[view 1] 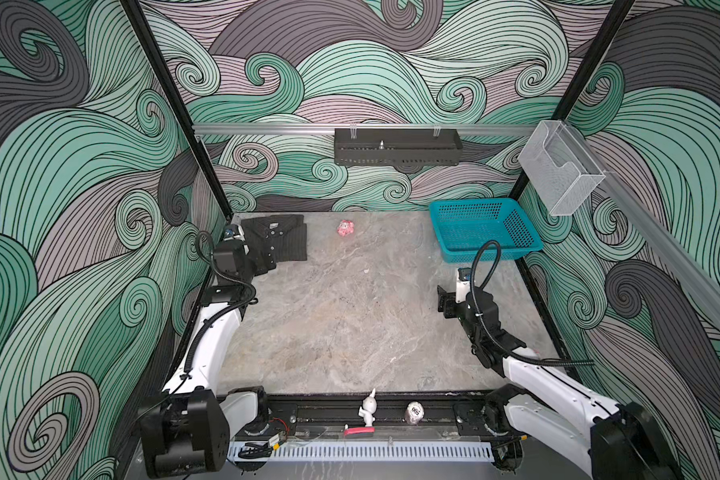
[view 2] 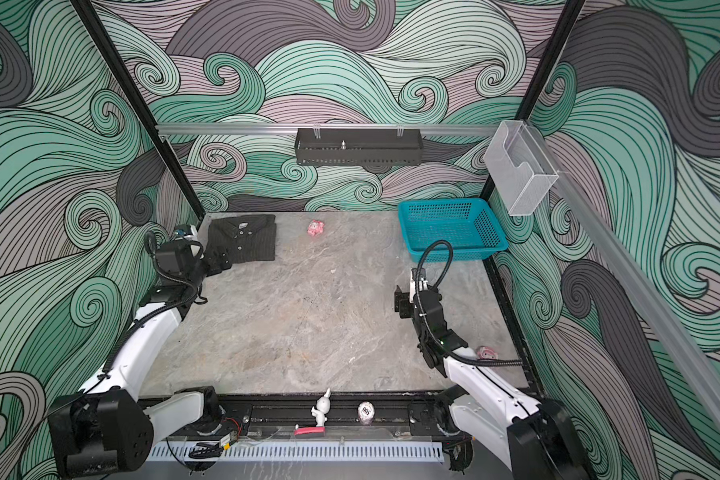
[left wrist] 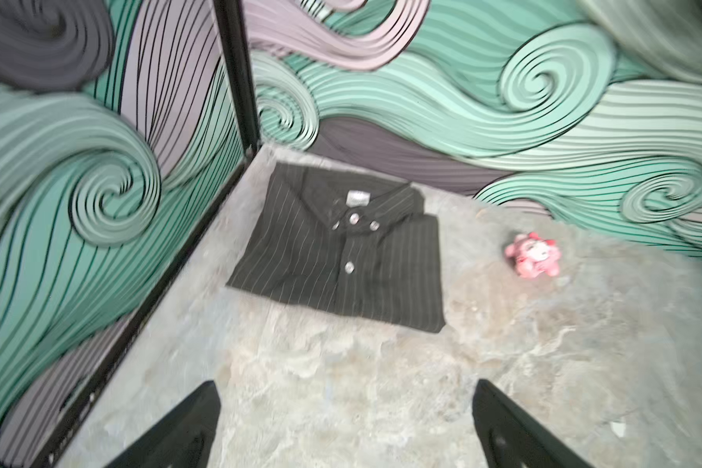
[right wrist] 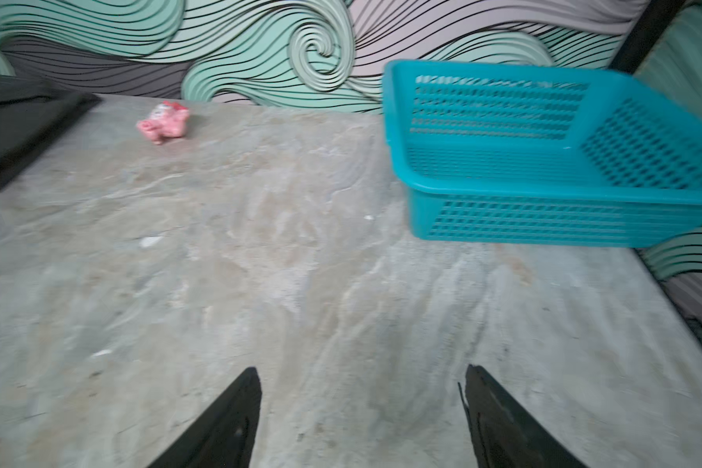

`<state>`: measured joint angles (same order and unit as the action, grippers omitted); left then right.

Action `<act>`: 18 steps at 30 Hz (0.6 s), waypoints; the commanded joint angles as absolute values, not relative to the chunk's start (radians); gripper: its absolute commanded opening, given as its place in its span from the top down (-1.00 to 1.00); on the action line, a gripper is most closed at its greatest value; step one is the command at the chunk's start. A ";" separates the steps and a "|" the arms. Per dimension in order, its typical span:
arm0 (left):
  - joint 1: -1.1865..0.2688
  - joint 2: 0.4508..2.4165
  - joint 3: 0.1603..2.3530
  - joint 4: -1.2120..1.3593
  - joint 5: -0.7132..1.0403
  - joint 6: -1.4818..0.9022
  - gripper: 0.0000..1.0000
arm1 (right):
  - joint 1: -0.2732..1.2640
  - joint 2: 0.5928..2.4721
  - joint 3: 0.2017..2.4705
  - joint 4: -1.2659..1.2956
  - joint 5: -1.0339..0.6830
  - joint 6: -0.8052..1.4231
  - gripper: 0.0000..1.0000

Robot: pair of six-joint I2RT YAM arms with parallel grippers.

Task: Fold and stack the long sleeve shirts

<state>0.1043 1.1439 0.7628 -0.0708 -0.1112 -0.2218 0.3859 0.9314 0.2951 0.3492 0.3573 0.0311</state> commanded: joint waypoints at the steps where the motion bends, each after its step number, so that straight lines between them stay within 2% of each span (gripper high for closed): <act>1: 0.104 1.101 0.638 0.021 -0.233 -0.343 -0.97 | 0.334 0.870 0.250 0.509 0.518 -0.057 -0.63; 4: 0.104 1.053 0.541 0.087 -0.269 -0.386 -0.96 | 0.265 0.862 0.196 0.556 0.502 -0.065 -0.72; 7: 0.103 1.040 0.489 0.128 -0.309 -0.393 -0.93 | 0.163 0.924 0.145 0.664 0.398 -0.040 -0.73; 12: 0.103 1.083 0.452 0.194 -0.375 -0.378 -0.93 | 0.068 1.169 0.158 0.902 0.255 0.005 -0.79; 18: 0.103 1.213 0.414 0.369 -0.378 -0.342 -0.93 | 0.054 1.491 0.256 1.081 0.186 -0.006 -0.81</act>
<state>0.1040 1.1599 0.4267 0.2379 -0.3511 -0.3580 0.0639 1.3930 0.2153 0.9073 0.2539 -0.0143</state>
